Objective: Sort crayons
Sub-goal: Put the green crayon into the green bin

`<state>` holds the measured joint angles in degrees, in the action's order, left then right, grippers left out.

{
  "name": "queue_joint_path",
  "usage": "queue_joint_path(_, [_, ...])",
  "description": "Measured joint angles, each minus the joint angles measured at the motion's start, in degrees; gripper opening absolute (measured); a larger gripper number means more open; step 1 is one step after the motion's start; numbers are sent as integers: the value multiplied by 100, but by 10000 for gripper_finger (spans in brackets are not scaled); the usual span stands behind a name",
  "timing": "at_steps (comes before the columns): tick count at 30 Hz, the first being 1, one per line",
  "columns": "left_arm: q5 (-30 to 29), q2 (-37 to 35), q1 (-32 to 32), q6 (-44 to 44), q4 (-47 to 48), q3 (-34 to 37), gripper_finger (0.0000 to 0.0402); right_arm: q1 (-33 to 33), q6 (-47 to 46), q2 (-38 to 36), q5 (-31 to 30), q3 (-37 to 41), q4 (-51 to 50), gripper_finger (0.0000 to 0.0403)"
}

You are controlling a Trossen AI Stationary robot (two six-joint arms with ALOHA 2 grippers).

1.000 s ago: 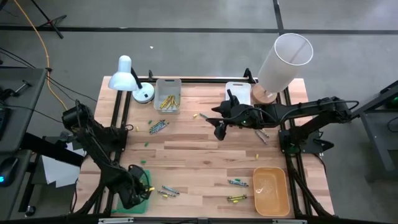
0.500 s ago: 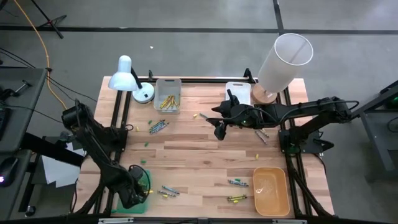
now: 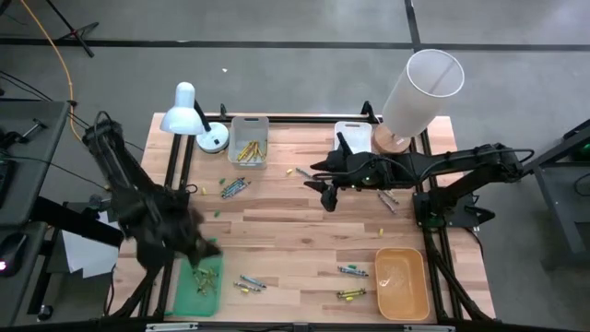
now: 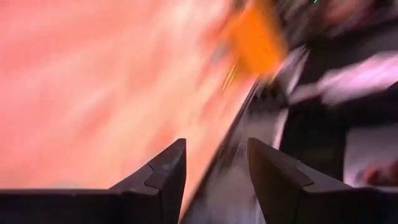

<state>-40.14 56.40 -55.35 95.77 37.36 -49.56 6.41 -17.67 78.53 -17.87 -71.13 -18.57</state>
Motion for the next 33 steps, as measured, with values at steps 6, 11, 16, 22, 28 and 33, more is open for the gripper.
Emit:
queue_joint_path(6, [-1137, -652, 1201, -3295, -935, -4, 155, 93, -40, -212, 44, 0, 11, 245])
queue_joint_path(11, [-265, -553, 2515, -5808, -2195, -4, 154, 232, -52, -226, 388, -4, 171, 245])
queue_joint_path(16, [1833, -204, 3760, -7200, -3347, -4, 151, 340, -48, -233, 485, -4, 308, 245])
queue_joint_path(22, [2781, 178, 4430, -7711, -4157, 2, 145, 378, -86, -233, 483, -4, 344, 245])
queue_joint_path(28, [2793, 236, 4392, -7949, -4240, 2, 134, 376, -84, -233, 481, -4, 343, 245])
queue_joint_path(33, [2692, 236, 4347, -8050, -4220, 2, 126, 378, -33, -231, 481, -4, 339, 245])
